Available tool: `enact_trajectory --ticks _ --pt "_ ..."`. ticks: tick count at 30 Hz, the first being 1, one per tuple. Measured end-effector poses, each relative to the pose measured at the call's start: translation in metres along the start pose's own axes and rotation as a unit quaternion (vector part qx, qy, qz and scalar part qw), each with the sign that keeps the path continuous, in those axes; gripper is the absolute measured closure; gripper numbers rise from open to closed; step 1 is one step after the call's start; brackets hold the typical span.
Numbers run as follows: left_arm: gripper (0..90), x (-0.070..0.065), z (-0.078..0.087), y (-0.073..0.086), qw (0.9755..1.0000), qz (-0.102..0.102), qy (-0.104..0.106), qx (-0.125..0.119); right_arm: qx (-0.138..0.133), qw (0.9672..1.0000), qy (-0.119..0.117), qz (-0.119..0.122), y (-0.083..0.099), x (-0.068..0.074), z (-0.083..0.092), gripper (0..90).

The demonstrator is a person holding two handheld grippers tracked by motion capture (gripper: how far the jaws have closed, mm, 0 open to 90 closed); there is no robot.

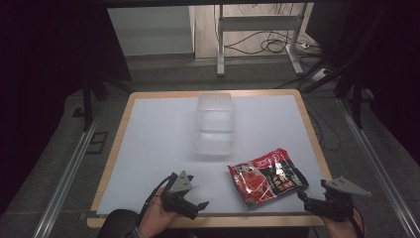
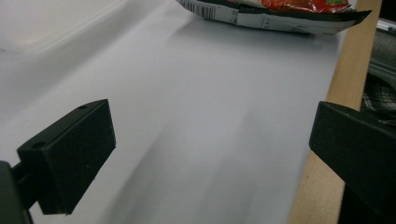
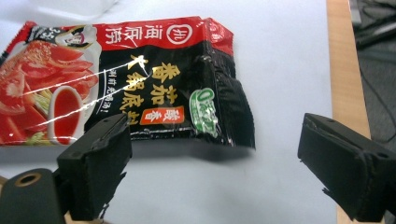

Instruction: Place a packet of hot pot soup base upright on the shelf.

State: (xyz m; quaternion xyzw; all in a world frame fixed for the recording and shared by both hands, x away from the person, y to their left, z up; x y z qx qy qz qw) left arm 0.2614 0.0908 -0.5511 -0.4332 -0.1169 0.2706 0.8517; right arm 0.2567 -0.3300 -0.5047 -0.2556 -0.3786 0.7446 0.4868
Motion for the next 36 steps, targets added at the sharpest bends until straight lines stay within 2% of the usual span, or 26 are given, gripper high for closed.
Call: enact_trajectory --ticks 3,5,10,19,24,29,34,36 --pt "0.2 0.0 -0.001 -0.001 1.0 -0.005 0.001 -0.004 -0.003 0.9999 -0.009 0.009 0.0 0.0 -0.001 6.4" --pt "0.2 -0.001 -0.003 -0.001 0.9999 -0.012 -0.001 0.001 -0.015 0.9997 -0.015 0.01 -0.001 0.0 0.001 5.1" --pt "0.2 -0.002 -0.004 -0.001 0.9997 -0.019 -0.008 0.009 -0.013 0.9996 -0.021 0.014 0.0 -0.001 -0.001 4.0" --pt "1.0 -0.001 -0.003 -0.002 0.9998 -0.005 -0.013 0.017 -0.008 0.9994 -0.03 0.014 0.001 -0.001 -0.003 3.6" --pt "1.0 -0.001 -0.004 -0.003 0.9998 0.0 -0.007 0.02 -0.007 0.9994 -0.033 0.01 0.002 -0.001 -0.004 3.6" --pt "1.3 -0.002 -0.005 -0.009 0.9999 0.005 0.007 0.009 -0.009 0.9994 -0.032 0.01 0.001 -0.002 -0.005 3.6" --pt "6.5 -0.004 -0.008 -0.016 0.9999 -0.008 -0.002 0.006 -0.009 0.9993 -0.034 0.012 0.001 -0.001 -0.005 3.7" --pt "14.4 -0.004 -0.008 -0.02 1.0 -0.008 0.003 -0.003 -0.011 0.9992 -0.035 0.014 0.001 0.0 -0.005 3.7"
Point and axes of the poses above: each handheld gripper's, and its own axes: z roughly backward along the jaws, y roughly out of its underside, x roughly to its left, the point moved 3 cm from there along -z, roughly forward along the jaws, and after that the axes turned 1 degree about -x, right-handed, at the moved point
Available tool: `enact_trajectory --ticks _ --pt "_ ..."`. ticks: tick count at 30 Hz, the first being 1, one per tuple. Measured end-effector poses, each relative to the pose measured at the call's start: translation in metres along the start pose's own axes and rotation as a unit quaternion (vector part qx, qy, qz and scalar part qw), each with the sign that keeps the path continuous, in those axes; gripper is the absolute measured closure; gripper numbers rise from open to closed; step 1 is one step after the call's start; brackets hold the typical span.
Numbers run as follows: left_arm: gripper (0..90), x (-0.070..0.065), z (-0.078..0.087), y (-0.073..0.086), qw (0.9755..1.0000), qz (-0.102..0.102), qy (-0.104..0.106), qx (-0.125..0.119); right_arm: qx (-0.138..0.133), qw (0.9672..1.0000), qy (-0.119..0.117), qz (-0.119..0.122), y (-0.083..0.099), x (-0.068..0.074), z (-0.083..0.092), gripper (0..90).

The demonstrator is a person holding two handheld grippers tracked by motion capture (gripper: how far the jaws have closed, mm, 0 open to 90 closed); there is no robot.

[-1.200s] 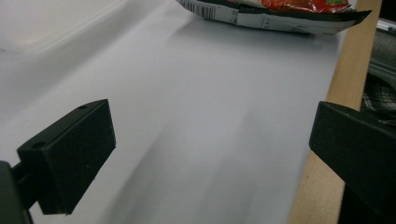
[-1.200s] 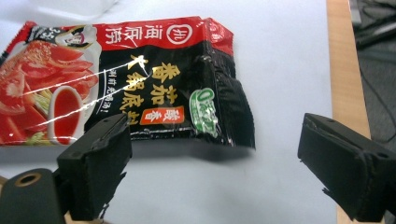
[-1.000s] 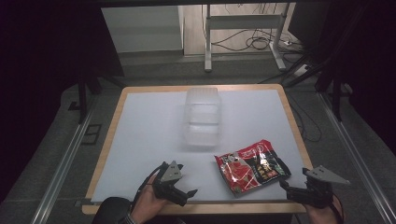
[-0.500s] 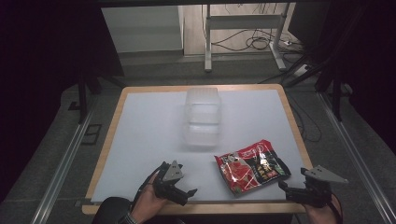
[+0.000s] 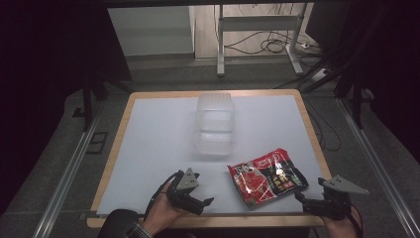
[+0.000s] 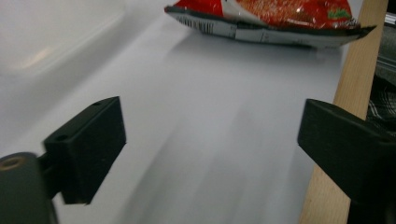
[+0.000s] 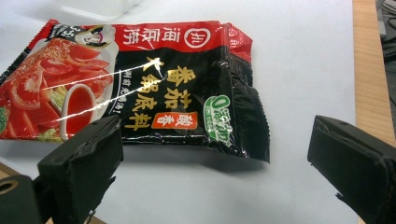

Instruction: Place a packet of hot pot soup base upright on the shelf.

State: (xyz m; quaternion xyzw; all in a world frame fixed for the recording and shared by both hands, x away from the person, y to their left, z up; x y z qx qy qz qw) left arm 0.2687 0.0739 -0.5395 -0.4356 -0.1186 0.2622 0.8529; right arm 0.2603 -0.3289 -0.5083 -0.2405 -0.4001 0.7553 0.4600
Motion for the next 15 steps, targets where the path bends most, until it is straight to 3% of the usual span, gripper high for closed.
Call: enact_trajectory --ticks 6,15 --pt "28.0 -0.001 -0.001 -0.008 0.9996 0.009 0.024 -0.014 0.0 1.0 -0.001 0.0 0.0 0.0 0.0 3.6" --pt "41.5 -0.007 -0.014 -0.024 0.9984 -0.022 0.044 -0.029 0.004 1.0 -0.002 -0.001 0.001 -0.001 -0.002 3.7"
Point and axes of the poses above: each handheld gripper's, and its own axes: z roughly backward along the jaws, y roughly out of its underside, x roughly to its left, the point moved 3 cm from there along -z, roughly forward along the jaws, and after that the axes turned 1 degree about -x, right-handed, at the moved point
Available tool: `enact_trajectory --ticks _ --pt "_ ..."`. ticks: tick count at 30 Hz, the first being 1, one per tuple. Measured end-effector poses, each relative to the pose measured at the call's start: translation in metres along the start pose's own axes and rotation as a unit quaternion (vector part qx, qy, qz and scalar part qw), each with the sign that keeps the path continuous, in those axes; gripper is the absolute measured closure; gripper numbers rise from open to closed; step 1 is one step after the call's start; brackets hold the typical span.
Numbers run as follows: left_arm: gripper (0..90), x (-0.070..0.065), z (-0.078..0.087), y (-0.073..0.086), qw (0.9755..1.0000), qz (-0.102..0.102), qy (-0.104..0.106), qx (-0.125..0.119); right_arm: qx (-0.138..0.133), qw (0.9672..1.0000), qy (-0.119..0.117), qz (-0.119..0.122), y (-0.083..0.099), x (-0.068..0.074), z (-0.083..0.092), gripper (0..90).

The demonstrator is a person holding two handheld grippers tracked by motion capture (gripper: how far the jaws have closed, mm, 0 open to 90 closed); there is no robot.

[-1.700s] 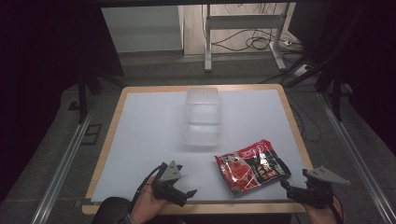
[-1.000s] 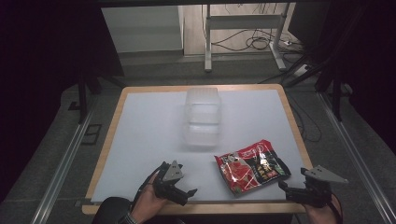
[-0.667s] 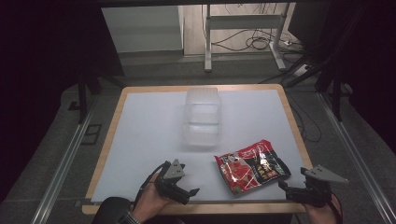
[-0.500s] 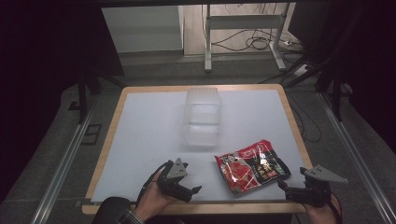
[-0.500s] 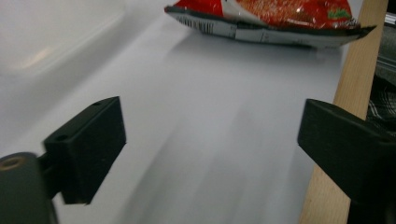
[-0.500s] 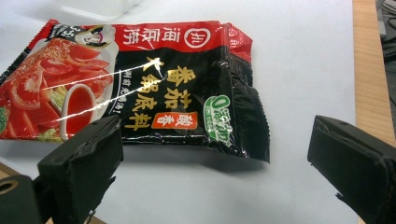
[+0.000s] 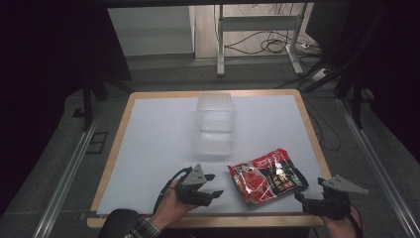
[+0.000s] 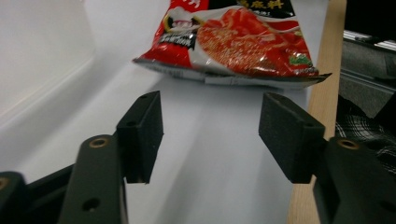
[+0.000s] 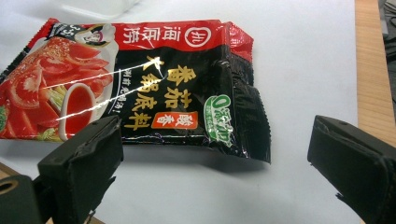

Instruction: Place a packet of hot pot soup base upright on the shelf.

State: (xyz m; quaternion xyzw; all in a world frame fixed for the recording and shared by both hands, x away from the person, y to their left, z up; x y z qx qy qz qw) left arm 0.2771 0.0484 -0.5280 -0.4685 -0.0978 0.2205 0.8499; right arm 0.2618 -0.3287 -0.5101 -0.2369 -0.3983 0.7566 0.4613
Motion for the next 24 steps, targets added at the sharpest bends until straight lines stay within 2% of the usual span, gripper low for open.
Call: enact_trajectory --ticks 6,10,11,14,15,17,20,24 --pt "50.7 0.002 -0.008 -0.007 0.9997 0.004 0.021 -0.008 0.003 1.0 0.005 0.002 0.0 -0.001 -0.001 3.7" --pt "58.2 0.003 -0.018 -0.011 0.9995 -0.001 0.03 -0.008 0.005 1.0 0.007 -0.002 0.001 -0.002 -0.002 3.7" --pt "63.2 0.003 -0.021 -0.013 0.9994 -0.003 0.033 -0.009 0.005 1.0 0.008 -0.004 0.001 -0.003 -0.002 3.7" --pt "68.0 0.001 -0.028 -0.018 0.9992 -0.01 0.036 -0.012 0.005 0.9999 0.008 -0.005 0.001 -0.003 -0.001 3.7" --pt "73.8 0.001 -0.031 -0.02 0.9991 -0.012 0.038 -0.014 0.006 0.9999 0.008 -0.005 0.002 -0.003 -0.002 3.7" --pt "76.7 0.0 -0.036 -0.023 0.9988 -0.013 0.043 -0.017 0.006 0.9999 0.008 -0.005 0.002 -0.003 -0.002 3.7" --pt "86.7 0.0 -0.043 -0.029 0.9984 -0.015 0.049 -0.024 0.008 0.9999 0.008 -0.003 0.002 -0.003 -0.002 3.7" --pt "89.6 0.001 -0.056 -0.037 0.9976 -0.006 0.061 -0.034 0.005 1.0 0.007 -0.003 0.001 -0.003 -0.001 3.7"
Point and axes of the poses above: each handheld gripper's, and its own axes: z roughly backward along the jaws, y roughly out of its underside, x roughly to its left, the point moved 3 cm from there along -z, roughly forward along the jaws, and after that the axes turned 1 degree about -x, right-handed, at the moved point
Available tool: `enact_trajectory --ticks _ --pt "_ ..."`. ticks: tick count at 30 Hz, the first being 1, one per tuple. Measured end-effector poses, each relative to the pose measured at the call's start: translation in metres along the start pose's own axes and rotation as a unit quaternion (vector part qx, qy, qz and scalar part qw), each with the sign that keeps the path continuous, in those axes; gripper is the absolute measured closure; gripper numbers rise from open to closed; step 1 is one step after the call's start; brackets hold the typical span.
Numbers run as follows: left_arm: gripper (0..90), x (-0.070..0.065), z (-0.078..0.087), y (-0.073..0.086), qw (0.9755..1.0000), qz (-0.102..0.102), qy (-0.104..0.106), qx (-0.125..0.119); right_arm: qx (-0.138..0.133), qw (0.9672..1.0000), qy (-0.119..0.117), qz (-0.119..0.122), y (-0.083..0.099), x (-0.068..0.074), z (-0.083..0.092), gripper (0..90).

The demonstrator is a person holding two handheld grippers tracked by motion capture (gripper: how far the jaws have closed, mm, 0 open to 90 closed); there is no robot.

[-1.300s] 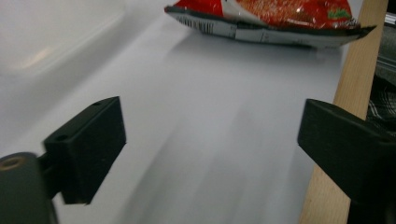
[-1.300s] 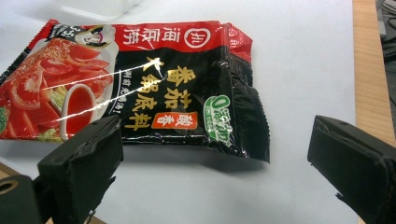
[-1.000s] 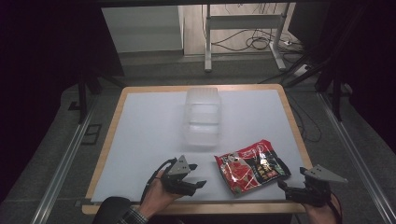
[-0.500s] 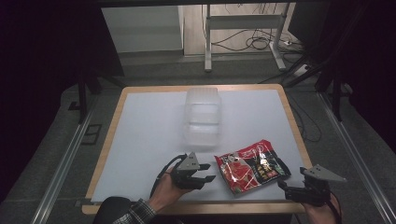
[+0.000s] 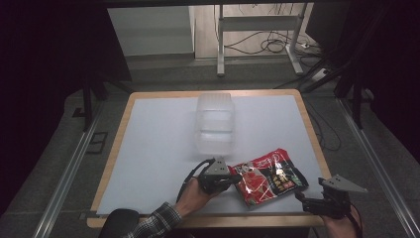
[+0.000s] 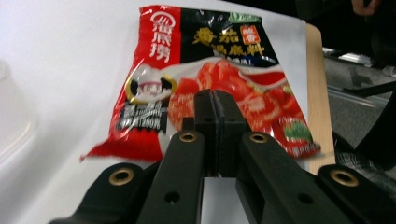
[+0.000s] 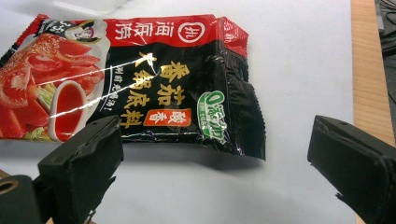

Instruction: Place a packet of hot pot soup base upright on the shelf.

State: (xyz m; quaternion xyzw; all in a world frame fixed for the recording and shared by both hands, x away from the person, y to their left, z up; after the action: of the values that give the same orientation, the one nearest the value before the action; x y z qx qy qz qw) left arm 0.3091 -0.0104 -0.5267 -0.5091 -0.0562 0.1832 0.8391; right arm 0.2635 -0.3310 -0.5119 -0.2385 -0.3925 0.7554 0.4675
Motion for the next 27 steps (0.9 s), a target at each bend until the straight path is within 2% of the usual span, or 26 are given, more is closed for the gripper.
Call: enact_trajectory --ticks 4,7,9,14,16,19,27 --pt "89.7 0.0 -0.007 -0.002 1.0 0.001 0.004 0.0 -0.001 1.0 -0.002 0.0 0.0 0.0 0.0 3.7" --pt "89.6 -0.002 -0.012 0.0 0.9999 -0.002 0.01 0.012 0.001 1.0 -0.004 0.0 0.0 0.0 0.0 3.7" --pt "89.6 -0.003 -0.014 0.002 0.9997 -0.011 0.006 0.02 0.001 1.0 -0.005 0.001 0.0 0.001 0.0 3.7" --pt "89.8 -0.005 -0.018 0.01 0.9994 -0.01 -0.001 0.034 0.003 1.0 -0.008 0.002 0.0 0.002 0.0 3.8" --pt "89.8 -0.005 -0.018 0.012 0.999 -0.02 -0.005 0.04 0.003 0.9999 -0.01 0.004 0.0 0.002 0.001 3.7" --pt "89.8 -0.005 -0.017 0.015 0.9988 -0.024 -0.009 0.042 0.003 0.9999 -0.012 0.004 0.0 0.003 0.001 3.7" --pt "90.0 -0.008 -0.017 0.021 0.999 -0.019 -0.02 0.034 0.011 0.9996 -0.024 0.008 0.0 0.007 0.002 3.8"
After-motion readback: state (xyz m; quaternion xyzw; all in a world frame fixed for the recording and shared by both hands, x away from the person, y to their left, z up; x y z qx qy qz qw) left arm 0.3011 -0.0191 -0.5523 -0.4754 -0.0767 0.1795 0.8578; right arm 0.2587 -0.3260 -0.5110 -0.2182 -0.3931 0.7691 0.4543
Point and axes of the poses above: each handheld gripper's, and its own axes: z roughly backward along the jaws, y roughly out of its underside, x roughly to its left, the point moved 3 cm from there along -z, roughly forward along the jaws, and after that the axes turned 1 degree about -x, right-handed, at the moved point
